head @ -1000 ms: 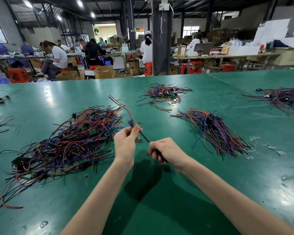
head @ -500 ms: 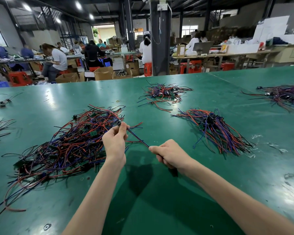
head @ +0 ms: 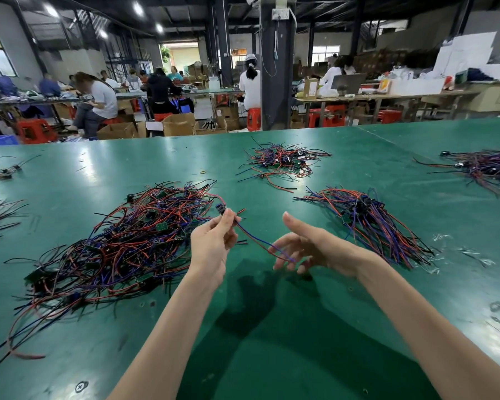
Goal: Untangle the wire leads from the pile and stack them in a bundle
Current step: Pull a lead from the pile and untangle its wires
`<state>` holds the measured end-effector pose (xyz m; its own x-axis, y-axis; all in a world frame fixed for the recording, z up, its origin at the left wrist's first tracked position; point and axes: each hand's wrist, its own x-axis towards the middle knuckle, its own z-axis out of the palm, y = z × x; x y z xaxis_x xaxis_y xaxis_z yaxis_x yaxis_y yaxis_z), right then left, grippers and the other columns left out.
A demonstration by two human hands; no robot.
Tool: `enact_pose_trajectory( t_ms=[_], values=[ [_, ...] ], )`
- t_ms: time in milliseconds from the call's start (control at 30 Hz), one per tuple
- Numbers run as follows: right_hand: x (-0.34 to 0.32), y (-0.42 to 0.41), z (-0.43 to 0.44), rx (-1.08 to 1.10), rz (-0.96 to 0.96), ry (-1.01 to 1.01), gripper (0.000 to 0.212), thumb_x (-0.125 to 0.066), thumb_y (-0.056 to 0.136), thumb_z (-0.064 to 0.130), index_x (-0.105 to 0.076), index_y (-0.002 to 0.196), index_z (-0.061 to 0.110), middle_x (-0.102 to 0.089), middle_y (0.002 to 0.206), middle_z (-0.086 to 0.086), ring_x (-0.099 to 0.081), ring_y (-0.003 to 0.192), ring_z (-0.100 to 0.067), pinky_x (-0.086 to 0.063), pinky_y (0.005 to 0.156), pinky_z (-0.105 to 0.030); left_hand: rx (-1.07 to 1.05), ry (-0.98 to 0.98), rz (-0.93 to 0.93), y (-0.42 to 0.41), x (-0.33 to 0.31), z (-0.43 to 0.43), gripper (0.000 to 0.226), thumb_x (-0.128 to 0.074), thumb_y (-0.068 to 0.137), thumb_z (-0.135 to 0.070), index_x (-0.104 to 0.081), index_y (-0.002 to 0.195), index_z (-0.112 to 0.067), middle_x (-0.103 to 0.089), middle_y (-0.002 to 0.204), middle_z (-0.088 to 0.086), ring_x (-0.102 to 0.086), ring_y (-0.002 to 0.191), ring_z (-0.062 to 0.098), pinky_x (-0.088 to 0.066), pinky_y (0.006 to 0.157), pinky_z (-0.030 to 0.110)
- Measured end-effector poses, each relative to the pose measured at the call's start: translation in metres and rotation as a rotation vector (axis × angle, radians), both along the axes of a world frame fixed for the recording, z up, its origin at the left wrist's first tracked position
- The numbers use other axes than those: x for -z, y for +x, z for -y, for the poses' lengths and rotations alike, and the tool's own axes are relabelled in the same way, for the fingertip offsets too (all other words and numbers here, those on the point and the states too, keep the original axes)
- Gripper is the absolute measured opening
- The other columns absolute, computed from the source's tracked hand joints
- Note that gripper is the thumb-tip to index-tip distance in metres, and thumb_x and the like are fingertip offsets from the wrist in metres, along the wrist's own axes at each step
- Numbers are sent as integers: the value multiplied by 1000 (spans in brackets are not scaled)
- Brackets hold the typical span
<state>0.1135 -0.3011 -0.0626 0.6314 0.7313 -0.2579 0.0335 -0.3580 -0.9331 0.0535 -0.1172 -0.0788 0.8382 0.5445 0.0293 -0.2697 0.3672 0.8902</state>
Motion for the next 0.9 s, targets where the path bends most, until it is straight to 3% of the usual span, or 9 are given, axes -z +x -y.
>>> enact_pose_trajectory(
  t_ms=[67, 233, 333, 433, 567, 900],
  values=[
    [2, -1, -5, 63, 42, 72, 75, -51, 64, 81, -72, 93, 16, -74, 89, -7, -58, 67, -11, -41, 59, -22, 68, -4, -18, -1, 0, 8, 23, -59, 92, -12, -64, 70, -8, -63, 59, -5, -47, 48, 2, -45, 53, 14],
    [13, -13, -22, 163, 100, 270, 23, -69, 76, 36, -74, 68, 15, -66, 62, 0, -40, 47, -6, -29, 47, -18, 214, 98, -37, -3, 8, 28, 23, -57, 92, -10, -63, 70, -5, -61, 56, -1, -52, 51, 9, -48, 59, 21],
    [19, -17, -28, 219, 129, 300, 22, -65, 87, 14, -68, 66, 9, -60, 52, 2, -39, 41, -5, -28, 41, -16, 232, 135, -32, -4, 12, 32, 25, -57, 91, -9, -62, 68, -4, -63, 60, 3, -55, 55, 18, -50, 59, 25],
    [20, -19, -31, 272, 45, 311, 22, -64, 87, 13, -67, 68, 4, -58, 47, -1, -38, 36, -5, -30, 37, -15, 101, 205, -30, -1, 12, 30, 25, -58, 92, -8, -62, 67, -7, -63, 60, -3, -46, 58, 16, -42, 66, 27],
    [21, -26, -31, 230, 26, 232, 23, -66, 86, 14, -69, 64, 9, -61, 49, -2, -37, 34, -4, -27, 35, -13, -102, 178, -4, 1, 7, 11, 25, -58, 93, -11, -63, 68, -11, -62, 56, -11, -37, 49, 5, -35, 55, 17],
    [18, -39, -35, 177, 42, 109, 19, -61, 91, 9, -66, 73, 6, -56, 49, -3, -34, 33, -4, -27, 35, -14, -249, 165, -13, 4, 9, -18, 26, -62, 92, -15, -64, 66, -14, -59, 53, -13, -37, 46, 2, -35, 52, 16]
  ],
)
